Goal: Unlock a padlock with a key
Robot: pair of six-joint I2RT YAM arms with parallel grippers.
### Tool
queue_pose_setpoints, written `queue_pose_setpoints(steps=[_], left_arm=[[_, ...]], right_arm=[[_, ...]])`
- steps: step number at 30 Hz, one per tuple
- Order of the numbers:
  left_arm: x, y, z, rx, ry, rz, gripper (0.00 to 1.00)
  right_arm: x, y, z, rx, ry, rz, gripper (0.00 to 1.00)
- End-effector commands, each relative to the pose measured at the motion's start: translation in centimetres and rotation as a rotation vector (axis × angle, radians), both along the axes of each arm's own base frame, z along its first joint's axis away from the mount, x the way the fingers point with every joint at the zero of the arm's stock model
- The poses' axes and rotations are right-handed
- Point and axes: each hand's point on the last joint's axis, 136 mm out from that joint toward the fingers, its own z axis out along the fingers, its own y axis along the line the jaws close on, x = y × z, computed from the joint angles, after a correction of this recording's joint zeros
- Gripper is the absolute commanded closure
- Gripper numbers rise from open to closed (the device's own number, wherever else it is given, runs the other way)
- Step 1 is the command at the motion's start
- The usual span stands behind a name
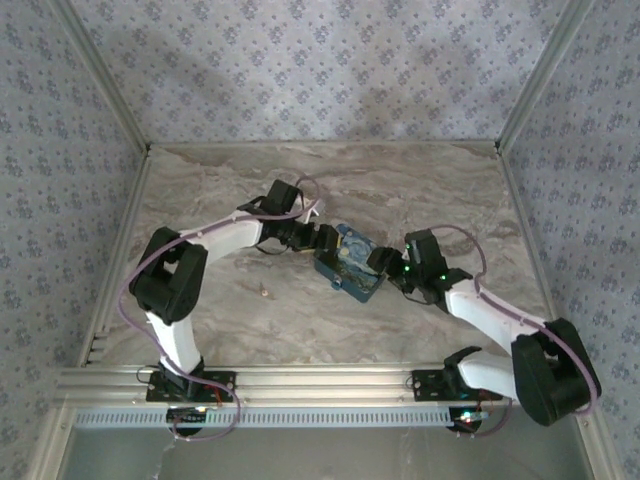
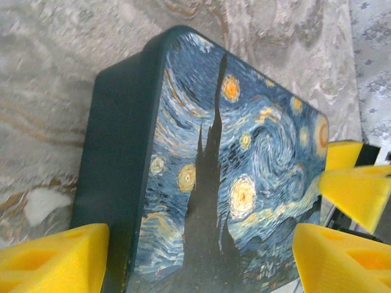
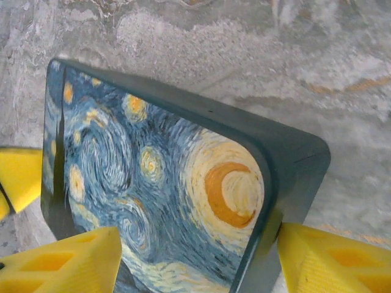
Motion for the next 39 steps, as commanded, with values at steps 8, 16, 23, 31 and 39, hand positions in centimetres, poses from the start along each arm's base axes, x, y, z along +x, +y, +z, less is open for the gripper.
queue_pose_setpoints(steps=[8, 16, 23, 31, 39], left_arm=[[-1.2, 1.4, 2.5, -0.042, -0.08, 0.074, 0.23], [0.3, 2.8, 2.5, -0.029, -0.103, 0.17, 0.23], [2.6, 2.1, 2.3, -0.059, -0.094, 0.212, 0.23], [4.9, 0.8, 1.8, -0.063, -0.088, 0.233, 0.23], [5.6, 0.9, 1.7, -0.064, -0.079, 0.27, 0.22]], right_arm=[[4.2, 4.7, 1.7, 0.027, -0.052, 0.14, 0.34], [6.9, 6.8, 1.1, 0.015, -0.034, 0.2, 0.38], [9.4, 7.2, 1.3, -0.015, -0.033, 0.215, 0.37], [11.6, 5.8, 0.7, -0.037, -0.02, 0.191, 0.33], [12.6, 4.1, 1.0, -0.06, -0.022, 0.168, 0.28]])
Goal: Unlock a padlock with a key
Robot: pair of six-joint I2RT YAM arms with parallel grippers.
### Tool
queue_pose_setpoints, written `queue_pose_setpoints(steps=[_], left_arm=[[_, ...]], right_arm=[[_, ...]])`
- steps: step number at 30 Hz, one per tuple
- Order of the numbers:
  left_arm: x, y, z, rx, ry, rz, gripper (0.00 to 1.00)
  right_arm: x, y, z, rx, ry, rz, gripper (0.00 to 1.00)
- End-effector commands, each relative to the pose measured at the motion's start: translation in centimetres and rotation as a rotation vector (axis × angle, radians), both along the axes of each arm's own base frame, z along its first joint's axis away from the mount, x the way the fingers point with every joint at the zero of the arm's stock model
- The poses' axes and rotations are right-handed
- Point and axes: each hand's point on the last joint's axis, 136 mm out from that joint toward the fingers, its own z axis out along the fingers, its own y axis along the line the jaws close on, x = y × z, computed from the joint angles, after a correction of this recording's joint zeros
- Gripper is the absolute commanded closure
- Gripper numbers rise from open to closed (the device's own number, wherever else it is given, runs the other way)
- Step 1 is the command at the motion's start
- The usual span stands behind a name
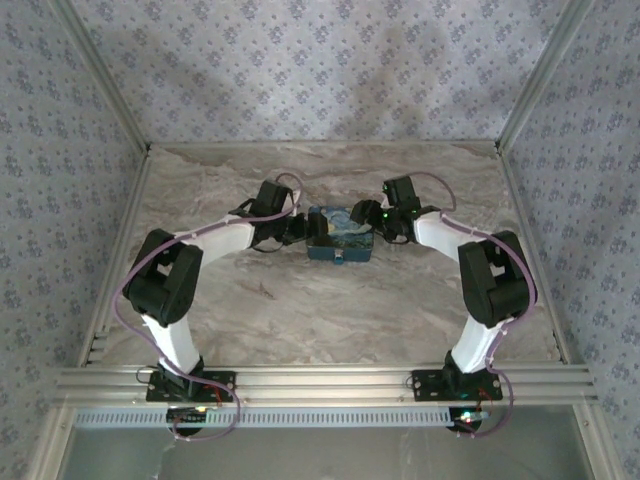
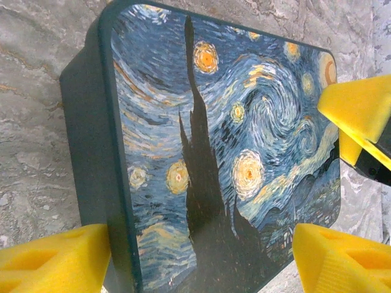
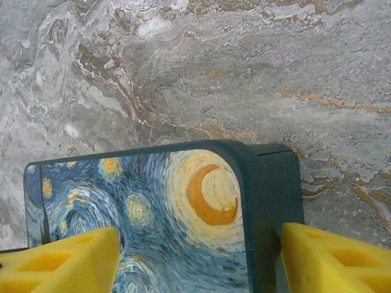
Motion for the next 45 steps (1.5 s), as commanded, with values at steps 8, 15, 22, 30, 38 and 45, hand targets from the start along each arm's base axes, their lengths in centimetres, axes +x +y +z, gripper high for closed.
queue_pose_setpoints(steps=[8, 15, 22, 30, 38, 45], left_arm=[[0.1, 0.8, 2.7, -0.061, -0.068, 0.038, 0.19], [-1.5, 2.9, 3.5, -0.03, -0.086, 0.067, 0.19], [-4.5, 7.3, 2.8, 0.123, -0.023, 0.17, 0.2], [-8.8, 12.9, 2.0, 0.31, 0.067, 0.299, 0.24], [-11.4, 15.0, -1.0, 0.382, 0.189, 0.388, 0.28], [-11.9, 15.6, -3.6, 0.476, 0.251, 0.409, 0.34]], right_arm=[[-0.6, -0.3, 1.1, -0.009, 0.008, 0.053, 0.2], [-1.4, -2.1, 2.5, -0.065, -0.012, 0.026, 0.18], [-3.7, -3.1, 6.6, -0.136, -0.133, 0.06, 0.23], [-9.2, -1.1, 11.3, -0.059, -0.265, 0.21, 0.26], [-15.6, 2.4, 11.4, -0.035, -0.285, 0.39, 0.27], [-18.5, 5.9, 10.2, -0.06, -0.294, 0.485, 0.27]])
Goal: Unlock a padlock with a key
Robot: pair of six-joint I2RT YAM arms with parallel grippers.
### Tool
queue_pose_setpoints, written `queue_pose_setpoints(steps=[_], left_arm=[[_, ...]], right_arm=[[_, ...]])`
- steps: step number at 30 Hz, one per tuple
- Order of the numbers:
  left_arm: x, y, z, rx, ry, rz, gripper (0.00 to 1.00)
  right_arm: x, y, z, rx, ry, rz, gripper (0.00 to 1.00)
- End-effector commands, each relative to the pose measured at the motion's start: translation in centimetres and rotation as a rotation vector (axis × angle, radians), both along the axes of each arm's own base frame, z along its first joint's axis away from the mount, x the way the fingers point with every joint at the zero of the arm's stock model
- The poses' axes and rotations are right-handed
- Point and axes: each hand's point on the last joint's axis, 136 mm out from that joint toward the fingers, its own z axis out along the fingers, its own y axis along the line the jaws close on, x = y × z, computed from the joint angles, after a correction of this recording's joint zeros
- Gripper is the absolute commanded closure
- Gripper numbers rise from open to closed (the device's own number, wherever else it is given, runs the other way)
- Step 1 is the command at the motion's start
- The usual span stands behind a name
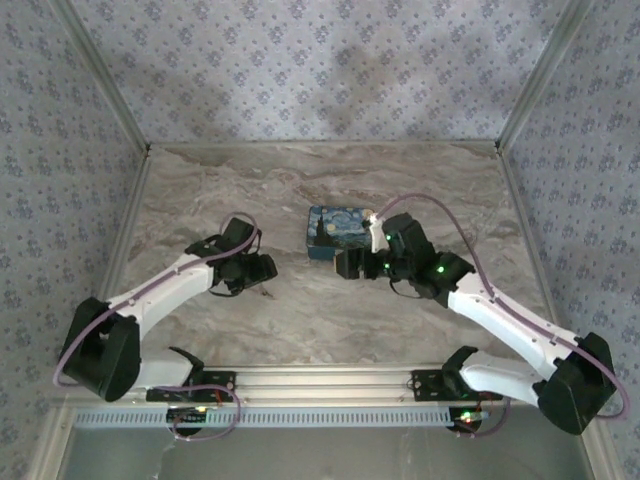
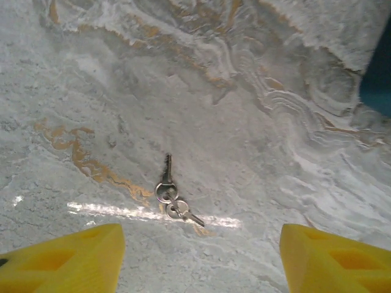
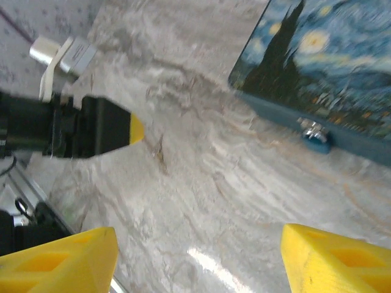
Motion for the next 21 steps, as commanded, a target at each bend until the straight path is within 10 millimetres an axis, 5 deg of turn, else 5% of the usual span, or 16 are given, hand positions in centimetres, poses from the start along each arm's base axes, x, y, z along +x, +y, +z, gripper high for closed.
queue_pose_setpoints(steps=[1, 8, 21], left_arm=[[-0.1, 0.8, -1.0, 0.067, 0.037, 0.035, 0.35], [0.2, 0.1, -3.0, 0.089, 0.082, 0.036, 0.46], [0.2, -0.4, -5.6, 0.149, 0.134, 0.027, 0.62]], right_arm=[[-0.4, 0.6, -0.5, -0.03, -0.011, -0.001, 0.27], [-0.7, 2.0, -1.2, -0.05, -0.004, 0.022, 0.27], [-0.7, 1.5, -2.6, -0.064, 0.008, -0.006, 0.27]])
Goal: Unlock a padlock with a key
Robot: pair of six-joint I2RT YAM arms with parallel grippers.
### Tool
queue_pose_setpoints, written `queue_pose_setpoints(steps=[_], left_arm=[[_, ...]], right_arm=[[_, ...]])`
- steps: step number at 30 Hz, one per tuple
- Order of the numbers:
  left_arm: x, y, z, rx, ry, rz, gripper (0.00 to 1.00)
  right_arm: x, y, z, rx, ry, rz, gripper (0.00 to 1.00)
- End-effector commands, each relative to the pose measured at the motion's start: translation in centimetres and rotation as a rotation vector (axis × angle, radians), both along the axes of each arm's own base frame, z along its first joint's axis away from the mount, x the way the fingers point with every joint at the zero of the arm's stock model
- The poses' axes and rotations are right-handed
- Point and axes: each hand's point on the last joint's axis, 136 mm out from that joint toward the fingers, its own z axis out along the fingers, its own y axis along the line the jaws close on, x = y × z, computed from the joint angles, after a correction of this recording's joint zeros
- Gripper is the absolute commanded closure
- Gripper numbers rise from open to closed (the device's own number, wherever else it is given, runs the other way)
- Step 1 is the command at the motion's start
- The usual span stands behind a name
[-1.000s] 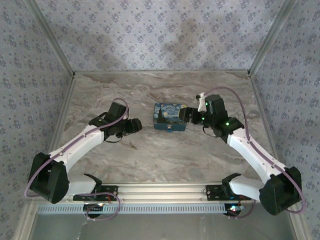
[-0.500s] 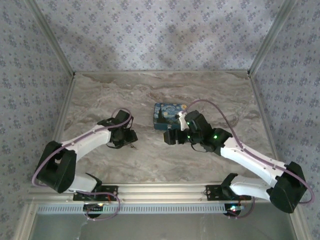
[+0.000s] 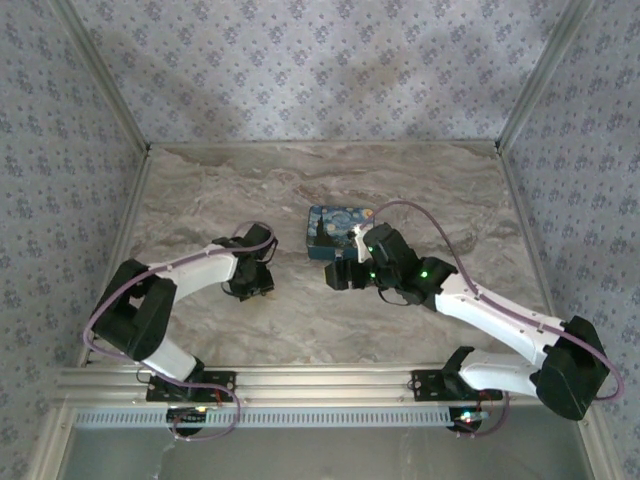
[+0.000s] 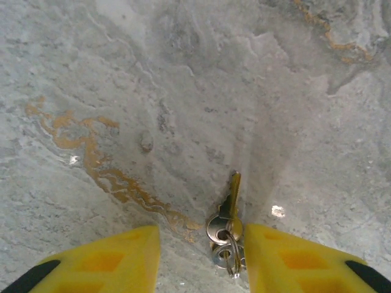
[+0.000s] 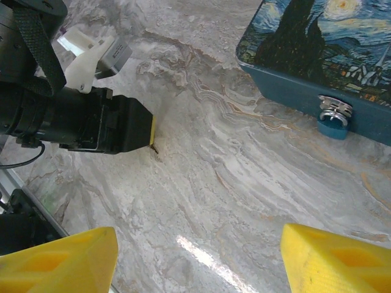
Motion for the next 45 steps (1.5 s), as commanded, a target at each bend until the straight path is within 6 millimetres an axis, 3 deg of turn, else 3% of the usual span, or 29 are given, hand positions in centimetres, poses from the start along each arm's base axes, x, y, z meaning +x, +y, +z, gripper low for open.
queue_pose_setpoints(steps=[1, 10, 14, 18, 27, 34, 41, 45], left_arm=[[1.1, -0.9, -0.4, -0.01, -0.023, -0.002, 0.65], [0.7, -0.9, -1.4, -0.005, 0.002, -0.016, 0.98], [0.9, -0.9, -0.4, -0.007, -0.022, -0.039, 1.0], [1.8, -1.0, 2.1, -0.01, -0.088, -0.069, 1.0], [5.0, -3.0, 12.2, -0.124, -0.354, -0.176, 1.0], [6.4, -7.2, 22.0, -0.374, -0.615, -0.319, 1.0], [4.9, -11.5, 30.2, -0.701, -0.805, -0.476, 1.0], [3.7, -13.0, 32.8, -0.84, -0.847, -0.552, 1.0]], right_arm=[[0.0, -0.2, -0.3, -0.003, -0.002, -0.019, 0.27], [0.2, -0.8, -0.7, -0.013, -0.003, -0.049, 0.27], [0.3, -1.0, -0.8, -0.007, -0.001, -0.063, 0.27], [0.3, -1.3, -0.7, -0.001, -0.009, -0.076, 0.27], [0.7, -1.8, 1.3, 0.049, -0.066, -0.103, 0.27], [2.3, -3.0, 5.8, 0.172, -0.182, -0.158, 0.27], [3.5, -3.6, 10.9, 0.352, -0.29, -0.171, 0.28], [3.7, -3.3, 12.9, 0.466, -0.275, -0.137, 0.32]])
